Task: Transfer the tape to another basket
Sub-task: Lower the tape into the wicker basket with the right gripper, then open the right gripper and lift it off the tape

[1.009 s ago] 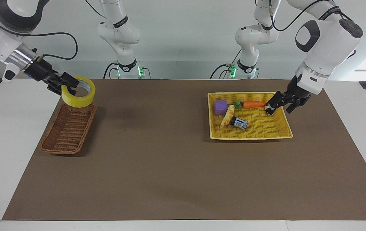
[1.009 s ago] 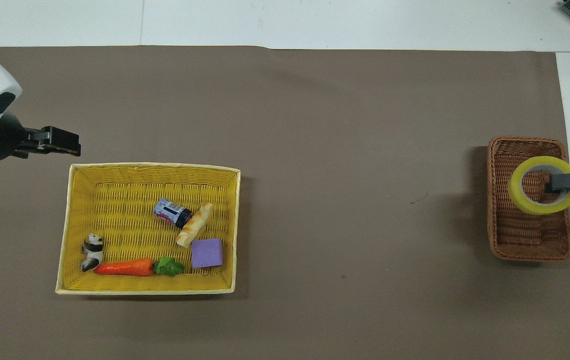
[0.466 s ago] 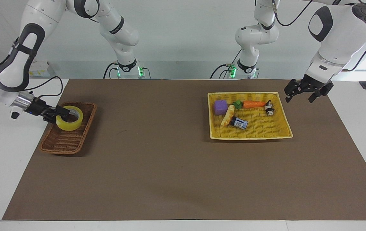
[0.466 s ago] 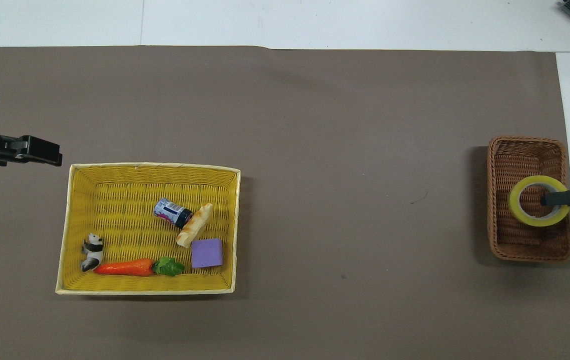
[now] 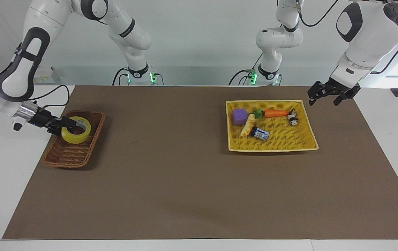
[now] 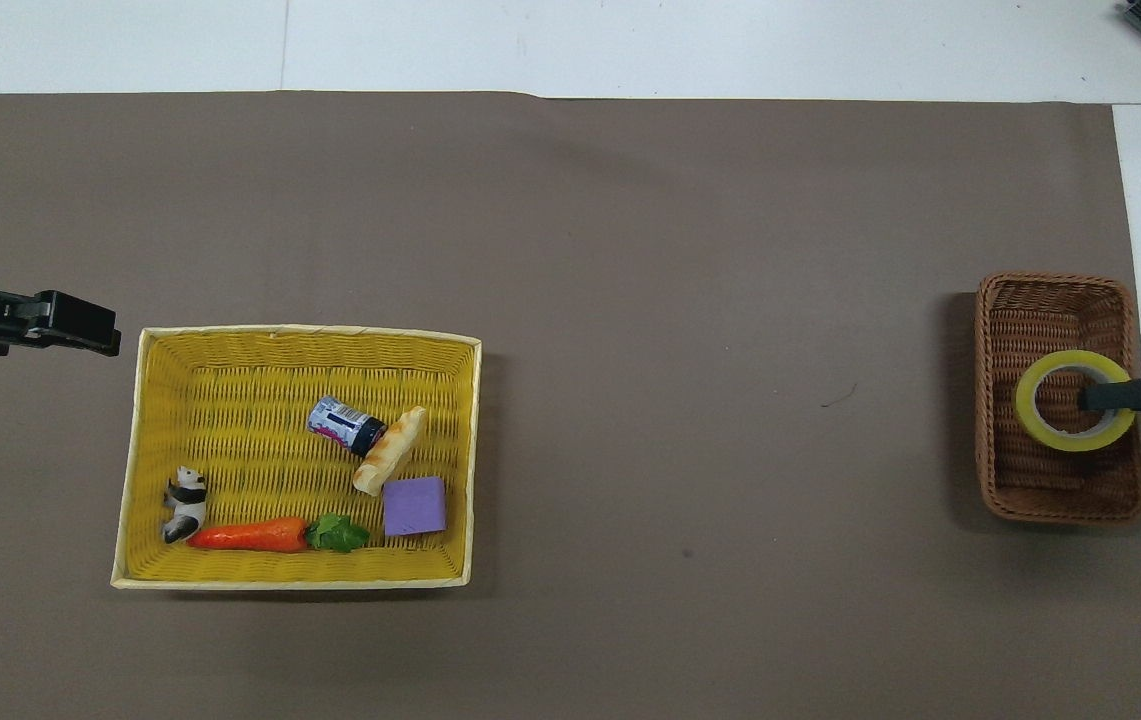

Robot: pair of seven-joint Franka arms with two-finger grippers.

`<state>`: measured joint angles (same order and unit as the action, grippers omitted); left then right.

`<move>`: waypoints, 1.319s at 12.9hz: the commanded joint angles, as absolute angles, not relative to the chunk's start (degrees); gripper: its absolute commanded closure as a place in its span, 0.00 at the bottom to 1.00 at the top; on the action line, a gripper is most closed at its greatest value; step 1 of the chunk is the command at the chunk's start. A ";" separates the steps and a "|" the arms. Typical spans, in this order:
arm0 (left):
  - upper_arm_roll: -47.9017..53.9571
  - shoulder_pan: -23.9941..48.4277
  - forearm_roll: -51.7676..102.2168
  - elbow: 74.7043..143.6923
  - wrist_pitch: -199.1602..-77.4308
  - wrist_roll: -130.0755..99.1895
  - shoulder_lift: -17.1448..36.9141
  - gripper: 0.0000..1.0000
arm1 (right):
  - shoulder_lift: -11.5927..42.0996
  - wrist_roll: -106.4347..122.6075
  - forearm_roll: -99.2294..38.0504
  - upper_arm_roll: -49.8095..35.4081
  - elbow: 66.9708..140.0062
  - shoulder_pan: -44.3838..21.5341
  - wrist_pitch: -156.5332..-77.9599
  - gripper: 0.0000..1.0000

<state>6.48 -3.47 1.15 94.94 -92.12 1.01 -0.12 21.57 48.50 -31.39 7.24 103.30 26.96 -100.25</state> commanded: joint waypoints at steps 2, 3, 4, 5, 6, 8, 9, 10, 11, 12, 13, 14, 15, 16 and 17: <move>6.68 -3.96 0.35 94.66 -91.23 1.50 -0.70 0.00 | 20.83 49.66 -30.41 6.86 104.41 26.89 -102.04 0.40; 6.59 -4.04 0.35 94.66 -91.40 1.32 -0.70 0.00 | 20.83 49.66 -30.41 6.86 104.41 26.81 -102.04 0.15; 6.59 -4.04 0.44 94.66 -91.67 1.41 -0.70 0.00 | 20.83 49.66 -30.41 6.77 104.33 26.81 -102.04 0.08; 6.59 -4.30 0.44 94.66 -91.76 1.23 -0.62 0.00 | 20.83 49.66 -30.41 6.77 104.33 26.89 -102.04 0.03; 6.59 -4.39 0.44 94.48 -91.76 1.23 -0.53 0.00 | 20.83 49.57 -30.41 6.77 104.24 26.89 -102.13 0.00; 6.59 -4.39 0.44 94.48 -91.15 1.41 -0.53 0.00 | 21.09 49.48 -31.46 6.68 103.36 26.89 -102.13 0.00; 6.59 -4.39 0.44 94.40 -90.97 1.41 -0.53 0.00 | 21.18 49.48 -31.90 6.51 102.92 26.98 -102.04 0.00; 6.59 -4.39 0.44 94.22 -90.79 1.41 -0.53 0.00 | 21.18 49.40 -32.95 6.42 102.40 27.07 -102.04 0.00; 6.59 -4.31 0.35 94.22 -90.79 1.41 -0.53 0.00 | 21.62 49.48 -33.74 6.33 100.91 27.07 -102.04 0.00; 6.68 -4.31 0.44 94.13 -90.79 1.41 -0.35 0.00 | 22.40 49.57 -33.92 6.15 99.51 27.07 -102.04 0.00; 6.68 -4.13 0.35 93.00 -89.92 1.49 0.00 0.00 | 22.41 49.22 -33.75 6.07 98.10 26.55 -102.13 0.00; 6.68 -3.96 0.35 91.16 -87.39 1.41 0.52 0.00 | 22.33 48.78 -32.97 6.06 96.78 24.80 -102.22 0.00; 6.68 -3.87 0.26 89.23 -84.93 1.41 1.40 0.00 | 21.54 48.26 -32.70 6.24 94.85 22.26 -104.04 0.00; 6.77 -3.26 0.00 87.99 -83.42 1.49 1.84 0.00 | 20.49 46.42 -31.65 6.41 93.88 20.15 -107.11 0.00; 6.33 -2.21 -0.09 87.63 -82.45 1.49 1.67 0.00 | 19.35 43.36 -28.42 6.24 93.69 18.39 -108.88 0.00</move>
